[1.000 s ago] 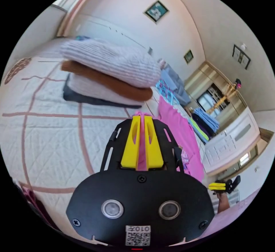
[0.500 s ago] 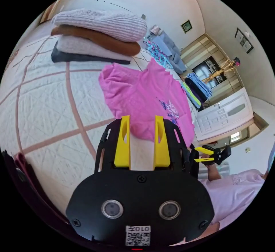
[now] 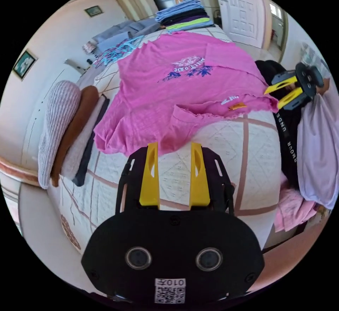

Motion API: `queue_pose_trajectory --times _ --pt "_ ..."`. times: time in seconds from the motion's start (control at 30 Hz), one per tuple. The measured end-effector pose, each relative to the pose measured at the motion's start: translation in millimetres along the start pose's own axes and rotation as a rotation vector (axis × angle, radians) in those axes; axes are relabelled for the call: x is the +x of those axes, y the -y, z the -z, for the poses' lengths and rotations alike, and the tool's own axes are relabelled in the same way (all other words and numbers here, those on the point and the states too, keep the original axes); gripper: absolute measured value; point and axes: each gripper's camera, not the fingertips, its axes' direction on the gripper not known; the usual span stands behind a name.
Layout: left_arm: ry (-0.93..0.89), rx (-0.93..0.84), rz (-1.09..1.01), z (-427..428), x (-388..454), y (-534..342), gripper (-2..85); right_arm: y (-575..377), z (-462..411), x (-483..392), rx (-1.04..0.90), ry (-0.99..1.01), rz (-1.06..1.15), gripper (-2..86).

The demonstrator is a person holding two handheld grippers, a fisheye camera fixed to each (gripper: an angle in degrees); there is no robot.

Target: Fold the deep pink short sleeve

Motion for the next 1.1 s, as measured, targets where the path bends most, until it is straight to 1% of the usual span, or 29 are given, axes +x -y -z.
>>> queue_pose_trajectory --times 0.1,0.17,0.23,0.3,0.37,0.53,0.67,0.77,0.87,0.9,0.93,1.0,1.07,1.1 --pt "0.004 0.0 -0.044 -7.1 4.6 11.4 9.9 -2.9 9.3 21.7 0.03 0.032 -0.053 4.4" --pt "-0.018 0.002 -0.057 -12.7 3.1 16.8 7.8 -4.9 15.5 45.3 0.05 0.124 -0.106 4.1" --pt "-0.049 0.006 -0.075 -14.1 1.1 22.1 3.7 -8.4 21.1 63.0 0.078 0.195 -0.129 3.9" --pt "-0.064 -0.005 -0.081 -10.6 -1.3 25.5 2.0 -12.3 27.9 79.4 0.102 0.252 -0.135 3.8" --pt "-0.089 -0.014 -0.102 -3.7 -2.2 28.1 1.1 -16.9 37.6 94.4 0.104 0.296 -0.08 3.7" --pt "-0.097 -0.071 -0.216 20.9 8.9 37.9 0.1 -17.3 52.1 114.3 0.04 0.305 0.024 3.5" --pt "-0.107 -0.133 -0.24 29.2 9.4 43.3 0.1 -6.6 54.9 110.7 -0.037 0.315 0.141 3.5" --pt "-0.158 -0.198 -0.247 25.9 9.6 43.9 0.2 -4.7 49.6 102.3 -0.088 0.342 0.214 3.5" --pt "-0.158 -0.188 -0.199 27.5 0.5 41.8 0.7 -7.5 35.6 108.2 -0.11 0.357 0.203 3.7" --pt "-0.189 -0.168 -0.143 29.8 -12.9 39.3 1.1 -8.2 31.9 112.0 -0.109 0.372 0.19 3.7" --pt "-0.243 -0.154 -0.065 31.9 -30.7 36.5 1.8 -9.4 25.7 122.4 -0.101 0.408 0.144 3.8" --pt "-0.346 -0.148 -0.008 38.9 -51.2 31.8 3.3 -11.7 25.5 134.7 -0.075 0.501 0.125 4.3" --pt "-0.352 -0.133 0.02 57.2 -66.0 26.4 4.8 -17.3 44.1 145.6 0.022 0.635 0.168 5.0" --pt "-0.329 -0.102 0.056 73.3 -78.9 22.4 5.7 -19.2 49.9 149.4 0.055 0.665 0.172 5.0"
